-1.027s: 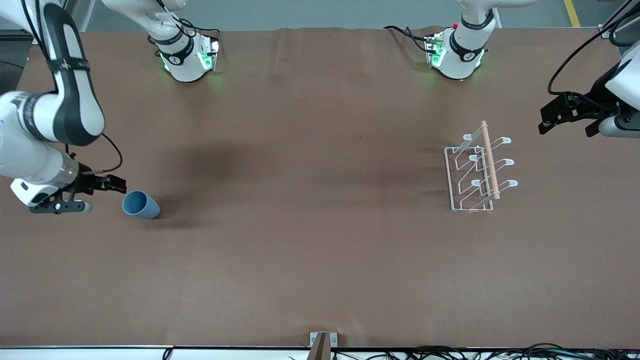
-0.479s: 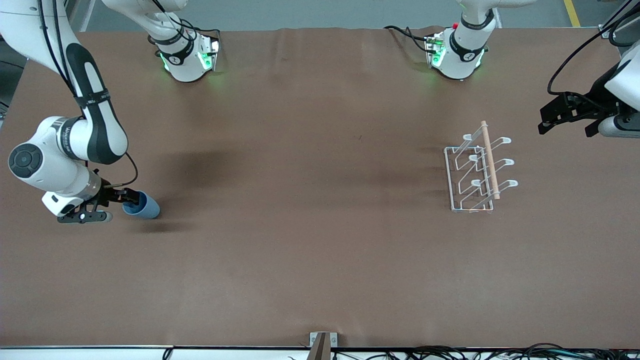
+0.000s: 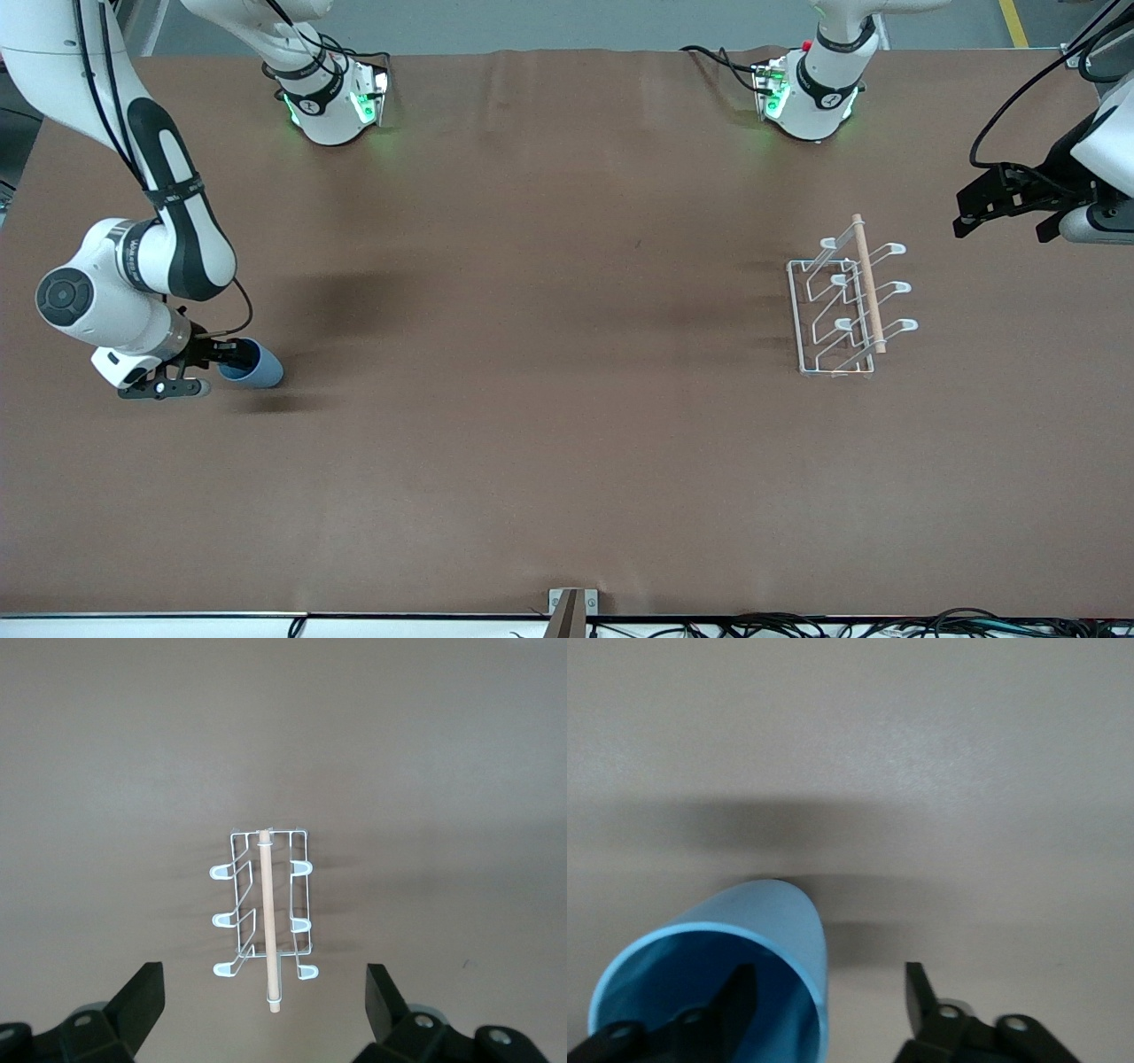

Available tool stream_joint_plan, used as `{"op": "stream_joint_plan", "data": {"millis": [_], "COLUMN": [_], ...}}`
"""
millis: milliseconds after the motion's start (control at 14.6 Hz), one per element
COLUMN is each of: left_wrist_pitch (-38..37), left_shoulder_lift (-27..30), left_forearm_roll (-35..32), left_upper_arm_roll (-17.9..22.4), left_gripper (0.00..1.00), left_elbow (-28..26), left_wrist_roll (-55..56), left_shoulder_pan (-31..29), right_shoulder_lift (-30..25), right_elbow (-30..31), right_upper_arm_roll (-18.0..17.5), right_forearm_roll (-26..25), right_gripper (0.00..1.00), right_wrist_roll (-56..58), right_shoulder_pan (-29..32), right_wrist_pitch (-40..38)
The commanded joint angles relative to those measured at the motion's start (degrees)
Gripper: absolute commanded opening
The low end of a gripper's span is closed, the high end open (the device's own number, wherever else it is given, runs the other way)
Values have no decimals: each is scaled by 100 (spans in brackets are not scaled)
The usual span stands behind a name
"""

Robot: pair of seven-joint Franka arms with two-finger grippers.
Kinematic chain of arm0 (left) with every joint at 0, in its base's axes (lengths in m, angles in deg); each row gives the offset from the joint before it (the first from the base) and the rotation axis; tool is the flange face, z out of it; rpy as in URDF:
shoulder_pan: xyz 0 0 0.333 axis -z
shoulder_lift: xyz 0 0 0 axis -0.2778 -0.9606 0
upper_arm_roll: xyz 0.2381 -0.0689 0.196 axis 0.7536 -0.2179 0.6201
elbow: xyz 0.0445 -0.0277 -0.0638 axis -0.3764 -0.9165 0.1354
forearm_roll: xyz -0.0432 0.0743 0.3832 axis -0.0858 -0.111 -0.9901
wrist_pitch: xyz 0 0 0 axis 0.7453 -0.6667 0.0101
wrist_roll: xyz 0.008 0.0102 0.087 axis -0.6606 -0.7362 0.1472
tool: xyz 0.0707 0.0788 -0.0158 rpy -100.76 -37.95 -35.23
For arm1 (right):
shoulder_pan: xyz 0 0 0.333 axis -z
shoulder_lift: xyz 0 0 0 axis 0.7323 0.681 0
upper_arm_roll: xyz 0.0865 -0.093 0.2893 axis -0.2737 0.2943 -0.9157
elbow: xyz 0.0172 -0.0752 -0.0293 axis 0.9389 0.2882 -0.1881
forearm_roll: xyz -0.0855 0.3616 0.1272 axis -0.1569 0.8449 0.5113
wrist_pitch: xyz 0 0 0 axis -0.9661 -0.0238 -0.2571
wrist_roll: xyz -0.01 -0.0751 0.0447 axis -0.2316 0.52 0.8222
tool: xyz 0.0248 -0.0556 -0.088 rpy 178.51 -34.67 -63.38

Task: Hang cup on cup holder
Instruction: 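Lower the right gripper around the blue cup and close it, then lift the blue cup with the right gripper while the left gripper approaches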

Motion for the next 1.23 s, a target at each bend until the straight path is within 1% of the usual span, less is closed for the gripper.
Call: {"op": "stream_joint_plan", "data": {"millis": [0, 68, 137, 411, 479, 616, 685, 822, 890, 1027, 1096, 1164], "left_wrist_pitch": [-61, -61, -52, -61, -61, -52, -52, -52, -52, -44, -26, -26], "left_shoulder_lift": [19, 19, 19, 19, 19, 19, 19, 19, 19, 19, 19, 19], "left_forearm_roll": [-107, -107, -107, -107, -107, -107, -98, -72, -63, -89, -89, -98], "left_upper_arm_roll": [-28, -37, -28, -28, -28, -37, -37, -37, -28, -37, -28, -28], "left_gripper": [100, 100, 100, 100, 100, 100, 100, 100, 100, 100, 100, 100], "left_elbow": [21, 21, 21, 21, 21, 30, 39, 39, 39, 65, 74, 83], "left_wrist_roll": [58, 49, 49, 40, 32, 23, 32, -38, -47, -74, -91, -135], "left_shoulder_pan": [-2, -2, -2, -2, -2, -2, -2, -19, -19, -11, 7, 7], "right_shoulder_lift": [-16, -16, -16, -42, -94, -287, -384, -665, -779, -955, -1026, -1070], "right_elbow": [-5, -13, -14, -83, -197, -548, -715, -822, -813, -813, -779, -717], "right_upper_arm_roll": [-54, -54, -46, -46, -54, -63, -115, -168, -212, -230, -221, -221], "right_forearm_roll": [210, 210, 227, 236, 236, 245, 367, 954, 1331, 2305, 2998, 3536], "right_gripper": [4, 1, 0, 0, 0, 0, 0, 0, 0, 1, 1, 0], "right_wrist_roll": [83, 83, 83, 188, 180, 162, 136, 162, 145, 136, 136, 119], "right_shoulder_pan": [58, 67, 67, 75, 49, 5, -38, -91, -144, -319, -468, -539], "right_wrist_pitch": [9, 9, 0, -105, -219, -858, -1244, -1773, -1967, -2493, -2766, -2899]}}
